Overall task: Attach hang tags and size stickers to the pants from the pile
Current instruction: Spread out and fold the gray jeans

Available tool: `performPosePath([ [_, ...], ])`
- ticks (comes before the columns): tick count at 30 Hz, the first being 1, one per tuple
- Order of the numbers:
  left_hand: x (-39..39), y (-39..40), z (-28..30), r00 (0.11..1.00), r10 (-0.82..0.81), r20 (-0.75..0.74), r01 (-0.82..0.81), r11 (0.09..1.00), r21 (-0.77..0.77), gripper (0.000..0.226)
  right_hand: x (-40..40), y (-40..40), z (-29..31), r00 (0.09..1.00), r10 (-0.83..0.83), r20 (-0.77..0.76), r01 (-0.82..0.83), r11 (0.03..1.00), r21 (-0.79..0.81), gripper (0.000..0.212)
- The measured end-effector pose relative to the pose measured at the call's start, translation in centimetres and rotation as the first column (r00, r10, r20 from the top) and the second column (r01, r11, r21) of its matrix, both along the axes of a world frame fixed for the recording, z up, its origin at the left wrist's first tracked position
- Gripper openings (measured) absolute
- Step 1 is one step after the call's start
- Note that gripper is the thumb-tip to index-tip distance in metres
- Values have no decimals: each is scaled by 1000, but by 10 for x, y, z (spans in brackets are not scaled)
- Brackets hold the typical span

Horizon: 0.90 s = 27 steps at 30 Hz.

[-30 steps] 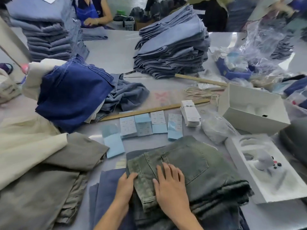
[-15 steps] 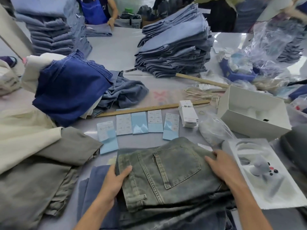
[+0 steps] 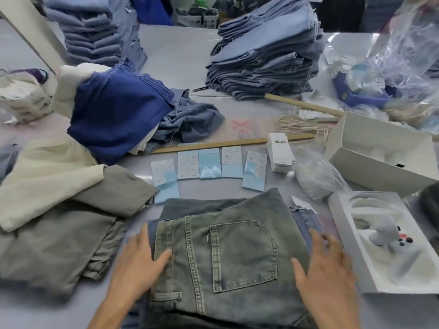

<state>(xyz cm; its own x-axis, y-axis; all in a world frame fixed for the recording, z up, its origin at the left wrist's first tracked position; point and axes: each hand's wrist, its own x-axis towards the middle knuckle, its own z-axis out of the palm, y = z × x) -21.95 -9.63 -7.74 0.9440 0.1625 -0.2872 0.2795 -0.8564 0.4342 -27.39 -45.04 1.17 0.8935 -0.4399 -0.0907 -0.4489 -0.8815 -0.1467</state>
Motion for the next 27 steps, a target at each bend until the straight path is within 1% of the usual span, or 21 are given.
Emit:
performPosePath([
  [1, 3, -7, 8, 981, -16, 192, -13, 989, 145, 82, 5, -1, 7, 980, 58, 190, -47, 997, -64, 68],
  [2, 2, -20, 18, 940, -20, 341, -31, 989, 145, 80, 10, 1, 11, 918, 113, 381, -91, 993, -76, 65],
  [3, -2, -36, 24, 914, -23, 404, -18, 995, 98, 81, 17, 7, 13, 871, 161, 465, -146, 987, -69, 65],
  [4, -6, -54, 26, 933, -74, 352, 56, 996, 63, 84, 23, 15, 10, 886, 239, 398, -241, 970, -47, 68],
  [6, -17, -79, 10, 966, -223, 129, 206, 969, 138, 93, 31, 28, -14, 908, 406, 100, -406, 914, -22, 68],
  [7, -22, -83, -1, 963, -254, 95, 238, 959, 157, 97, 30, 29, -33, 904, 425, -52, -424, 905, 31, 67],
  [8, -25, -83, -8, 963, -254, 92, 241, 961, 136, 97, 28, 27, -48, 897, 417, -146, -411, 909, 68, 68],
  [9, -26, -81, -12, 970, -219, 106, 210, 973, 91, 94, 27, 23, -60, 905, 401, -146, -393, 916, 80, 69],
  [11, -23, -71, -12, 975, 11, 223, 9, 996, -89, 86, 31, 20, -67, 923, 370, -109, -368, 929, 39, 71],
  [13, -20, -54, -14, 934, 305, 184, -273, 945, -182, 73, 31, 25, -66, 922, 368, -121, -371, 929, -4, 72],
  [14, -20, -46, -11, 915, 379, 137, -353, 918, -183, 64, 31, 31, -63, 930, 352, -104, -357, 934, -28, 70],
  [16, -22, -36, -5, 910, 375, 179, -343, 921, -187, 31, 28, 49, -53, 945, 313, 96, -314, 949, -3, 59],
  [17, -26, -36, -1, 909, 355, 221, -313, 928, -202, 21, 25, 60, -52, 911, 324, 255, -341, 940, 23, 45],
  [18, -29, -37, 7, 909, 326, 261, -273, 936, -221, 24, 20, 75, -53, 839, 348, 418, -392, 920, 22, 34],
  [19, -32, -39, 14, 909, 301, 289, -234, 941, -244, 28, 15, 93, -51, 786, 352, 508, -451, 888, 83, 27],
  [20, -34, -42, 21, 905, 299, 303, -213, 934, -287, 29, 10, 110, -49, 761, 347, 549, -522, 829, 200, 22],
  [21, -36, -47, 27, 900, 312, 306, -194, 912, -360, 28, 8, 128, -46, 788, 312, 531, -549, 746, 377, 21],
  [22, -39, -53, 33, 901, 302, 312, -153, 893, -423, 27, 6, 144, -45, 846, 260, 465, -511, 644, 570, 24],
  [24, -40, -62, 41, 923, 262, 280, -85, 852, -517, 34, 9, 166, -41, 959, 129, 253, -284, 403, 870, 34],
  [26, -40, -66, 49, 978, 187, 97, -70, 723, -687, 54, 21, 170, -38, 992, -57, 110, -95, 225, 970, 44],
  [27, -41, -66, 49, 992, 122, 46, -45, 652, -757, 60, 28, 167, -37, 989, -130, 73, -47, 192, 980, 41],
])
